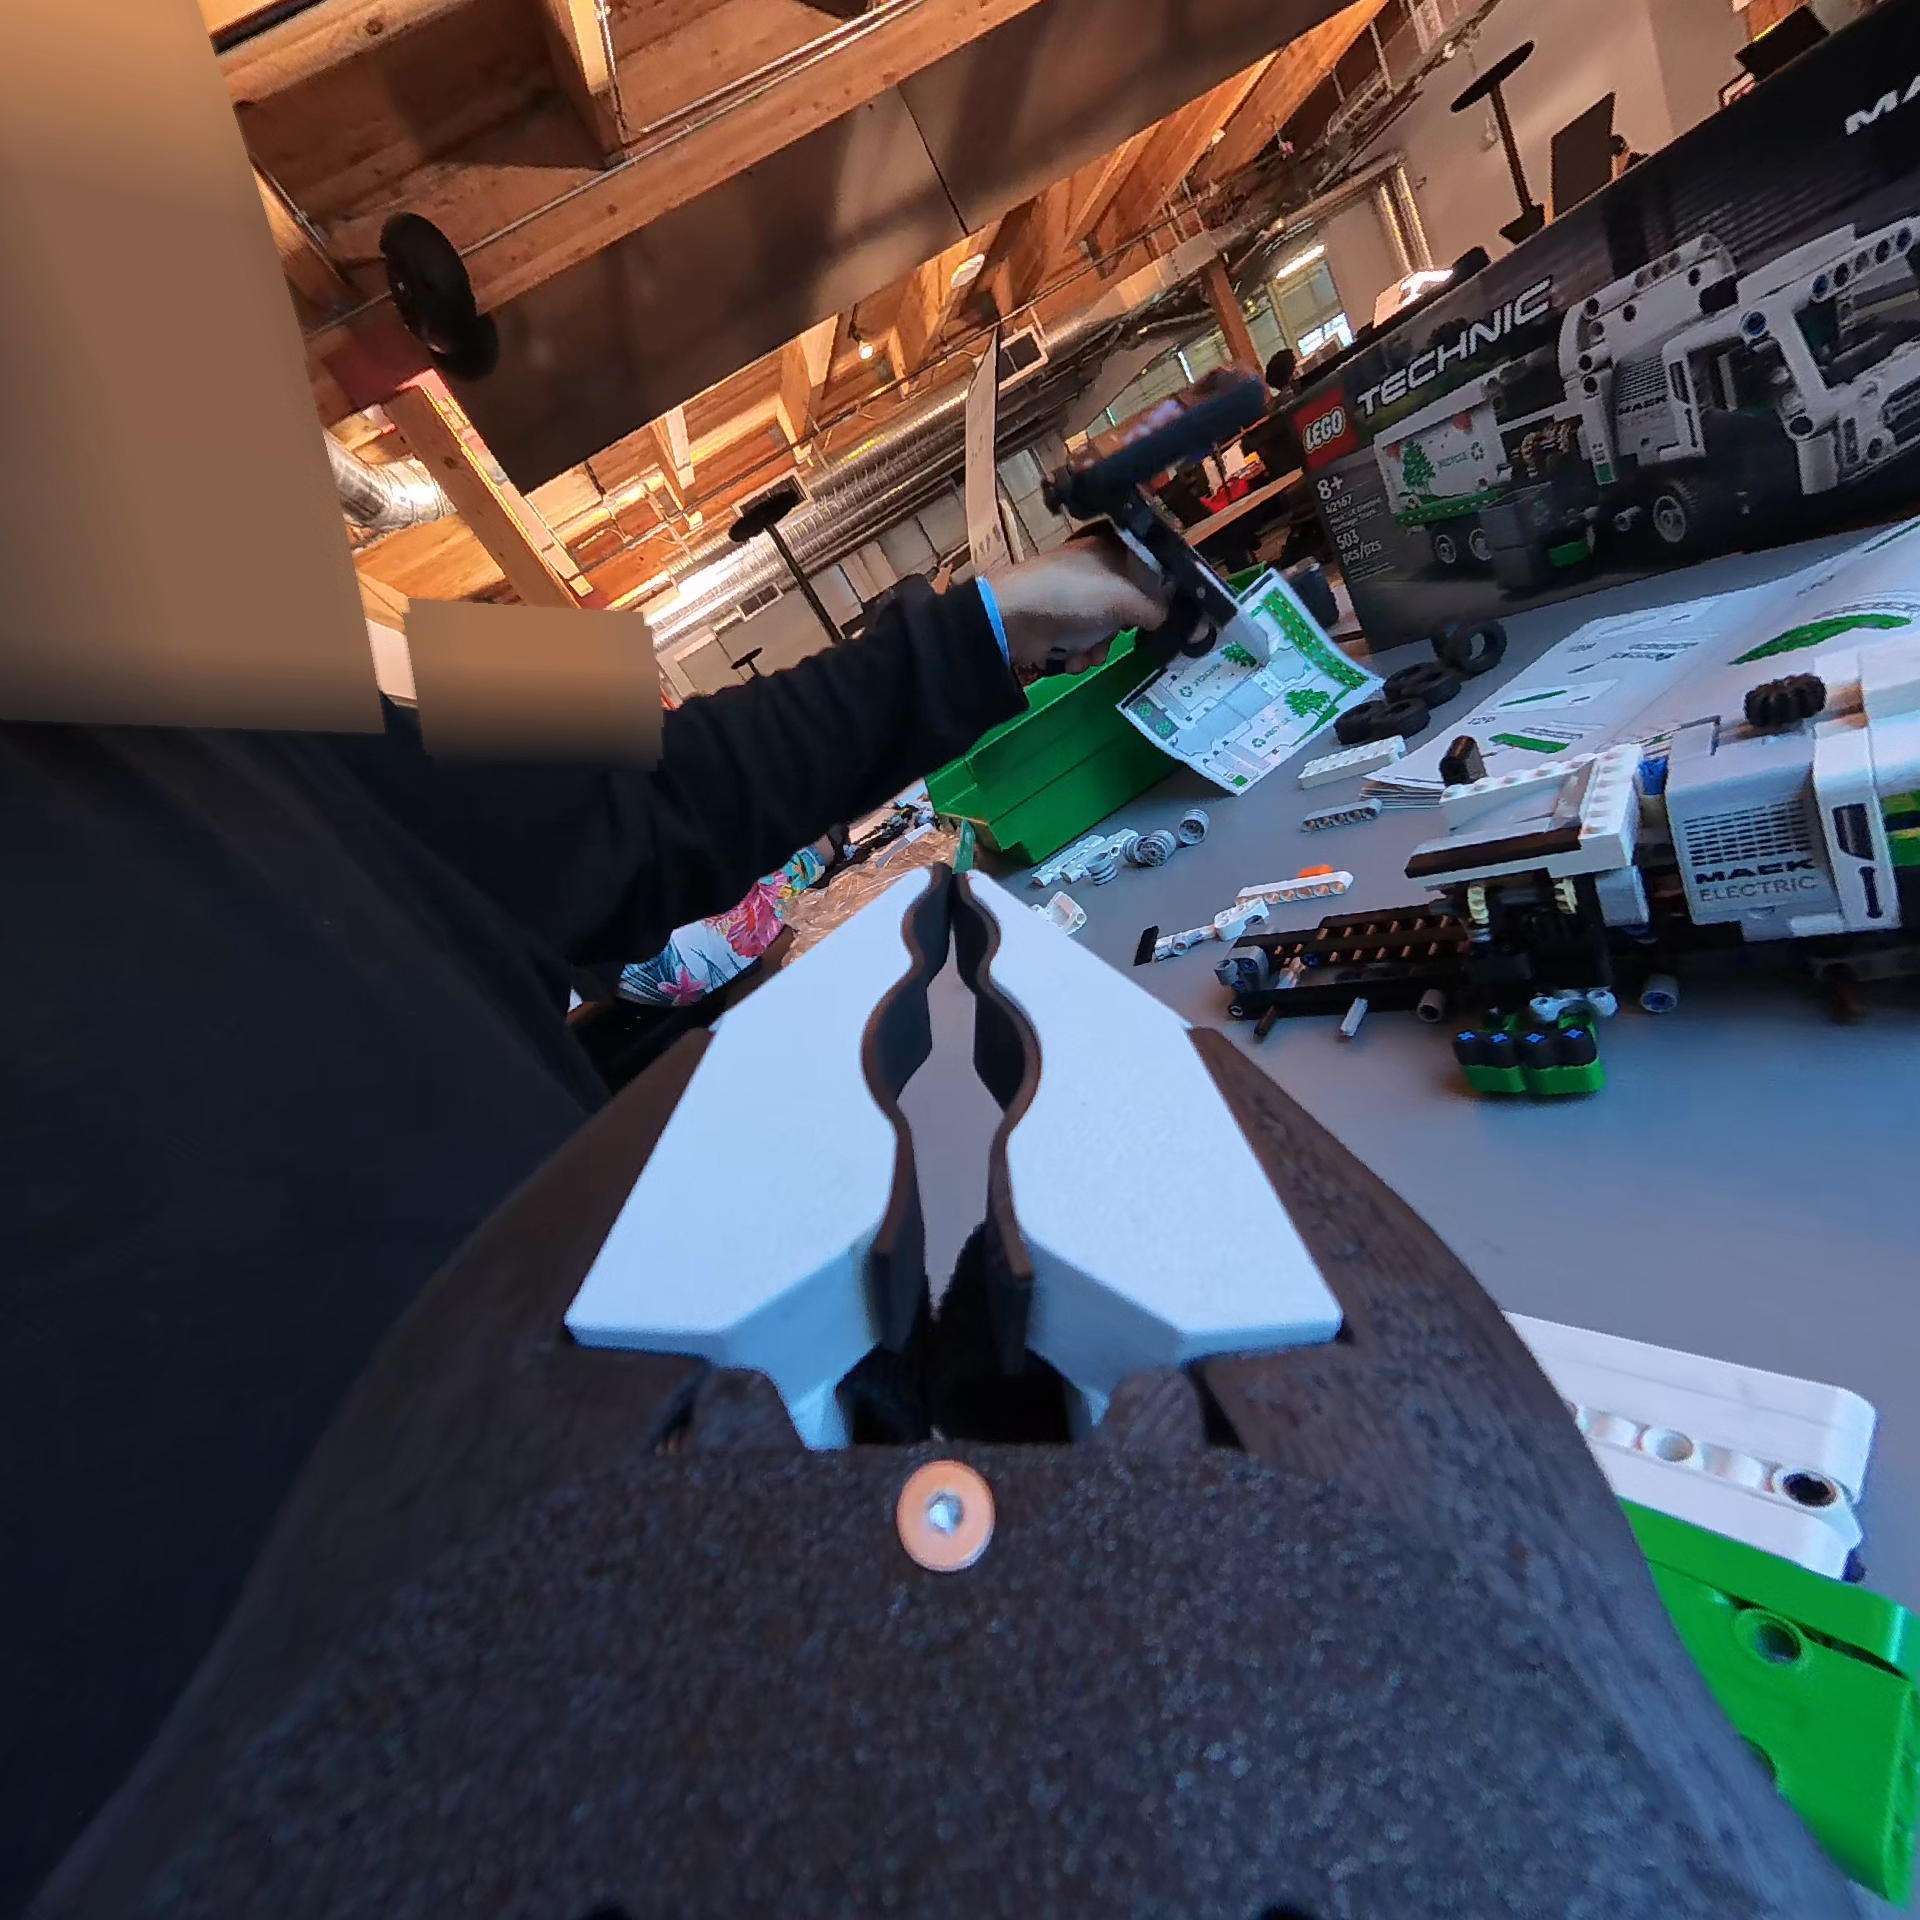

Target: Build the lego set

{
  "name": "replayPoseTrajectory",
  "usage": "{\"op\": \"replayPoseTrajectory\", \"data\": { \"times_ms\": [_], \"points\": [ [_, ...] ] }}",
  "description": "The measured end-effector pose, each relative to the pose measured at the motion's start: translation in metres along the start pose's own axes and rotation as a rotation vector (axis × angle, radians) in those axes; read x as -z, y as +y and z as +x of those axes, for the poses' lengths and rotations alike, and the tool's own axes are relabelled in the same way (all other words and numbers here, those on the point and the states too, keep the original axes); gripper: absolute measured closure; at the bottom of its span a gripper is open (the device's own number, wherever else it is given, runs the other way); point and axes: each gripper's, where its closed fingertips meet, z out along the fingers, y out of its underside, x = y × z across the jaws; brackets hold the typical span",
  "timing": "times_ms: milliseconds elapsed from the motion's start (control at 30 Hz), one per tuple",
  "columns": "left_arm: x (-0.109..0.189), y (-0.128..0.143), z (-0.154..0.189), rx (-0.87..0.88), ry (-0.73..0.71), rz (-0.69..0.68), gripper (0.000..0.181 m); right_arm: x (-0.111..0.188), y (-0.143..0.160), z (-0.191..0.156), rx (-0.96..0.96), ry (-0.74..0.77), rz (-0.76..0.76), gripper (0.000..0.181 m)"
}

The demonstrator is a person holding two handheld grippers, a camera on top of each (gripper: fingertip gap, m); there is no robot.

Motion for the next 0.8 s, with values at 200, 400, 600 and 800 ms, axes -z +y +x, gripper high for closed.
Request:
{"op": "replayPoseTrajectory", "data": {
  "times_ms": [200,400,600,800],
  "points": [
    [0.0,0.005,-0.001,-0.173,-0.191,-0.021,0.134,0.0,0.0,-0.003,0.003,-0.005,-0.003,0.181],
    [0.007,0.006,-0.012,-0.214,-0.263,-0.008,0.108,-0.002,0.0,-0.006,0.002,-0.012,-0.006,0.181],
    [0.021,0.009,-0.001,-0.197,-0.178,0.066,0.129,-0.005,0.004,-0.008,0.0,-0.02,-0.02,0.181],
    [-0.005,0.04,0.044,-0.171,-0.013,-0.028,0.161,-0.007,0.004,-0.013,0.002,-0.036,-0.024,0.181]
  ]
}}
